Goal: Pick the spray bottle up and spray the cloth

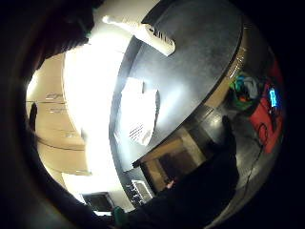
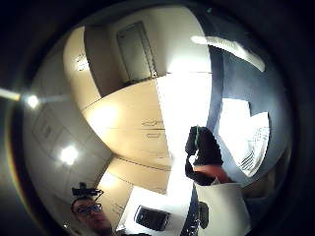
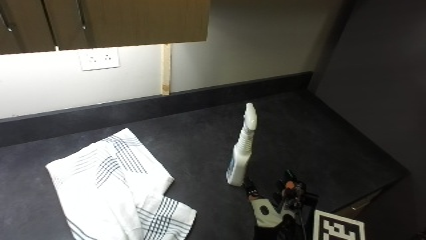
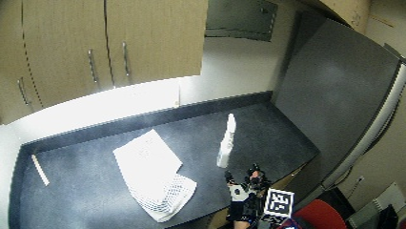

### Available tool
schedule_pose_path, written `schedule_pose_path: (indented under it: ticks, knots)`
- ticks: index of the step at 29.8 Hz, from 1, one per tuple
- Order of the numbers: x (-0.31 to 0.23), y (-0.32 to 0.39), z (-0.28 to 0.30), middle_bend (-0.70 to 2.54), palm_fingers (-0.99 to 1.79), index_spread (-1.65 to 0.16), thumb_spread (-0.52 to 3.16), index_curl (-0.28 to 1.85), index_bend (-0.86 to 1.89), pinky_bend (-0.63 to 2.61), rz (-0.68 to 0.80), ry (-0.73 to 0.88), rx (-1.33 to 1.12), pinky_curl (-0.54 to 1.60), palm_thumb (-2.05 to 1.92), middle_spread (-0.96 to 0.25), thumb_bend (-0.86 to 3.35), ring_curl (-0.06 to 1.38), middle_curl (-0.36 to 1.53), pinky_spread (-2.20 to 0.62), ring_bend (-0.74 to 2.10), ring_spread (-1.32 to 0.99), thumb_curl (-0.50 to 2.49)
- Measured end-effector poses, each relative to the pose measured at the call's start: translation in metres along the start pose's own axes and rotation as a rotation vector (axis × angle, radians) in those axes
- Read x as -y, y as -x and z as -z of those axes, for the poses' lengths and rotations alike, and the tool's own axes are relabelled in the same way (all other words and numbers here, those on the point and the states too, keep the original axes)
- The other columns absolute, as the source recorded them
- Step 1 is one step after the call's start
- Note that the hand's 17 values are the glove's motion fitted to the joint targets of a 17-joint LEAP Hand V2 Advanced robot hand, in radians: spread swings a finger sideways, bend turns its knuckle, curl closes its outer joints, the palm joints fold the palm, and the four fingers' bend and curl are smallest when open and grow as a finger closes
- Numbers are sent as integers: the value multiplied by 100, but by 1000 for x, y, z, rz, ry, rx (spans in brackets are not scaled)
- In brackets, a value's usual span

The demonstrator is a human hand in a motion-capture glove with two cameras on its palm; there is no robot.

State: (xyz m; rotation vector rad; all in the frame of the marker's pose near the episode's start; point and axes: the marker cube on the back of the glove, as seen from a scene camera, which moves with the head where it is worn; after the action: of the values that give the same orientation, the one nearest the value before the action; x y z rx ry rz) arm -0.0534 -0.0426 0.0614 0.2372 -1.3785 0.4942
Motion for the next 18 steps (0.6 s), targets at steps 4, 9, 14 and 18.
schedule_pose_path:
  ticks: [4,9,14,18]
  knots:
    - [6,-17,-10,20,31,-36,102,18,11,77,-43,3,-5,34,76,6,1,33,32,8,43,9,50]
    - [24,-35,-19,20,30,-36,102,18,11,78,-97,-17,0,35,77,7,-1,33,33,8,44,10,51]
    - [43,-55,-24,20,30,-36,103,18,11,78,-136,-45,-45,35,78,7,-2,34,34,8,44,10,52]
    - [57,-77,-25,21,30,-36,103,18,11,79,-164,-66,-57,35,79,7,-2,34,35,9,45,10,52]
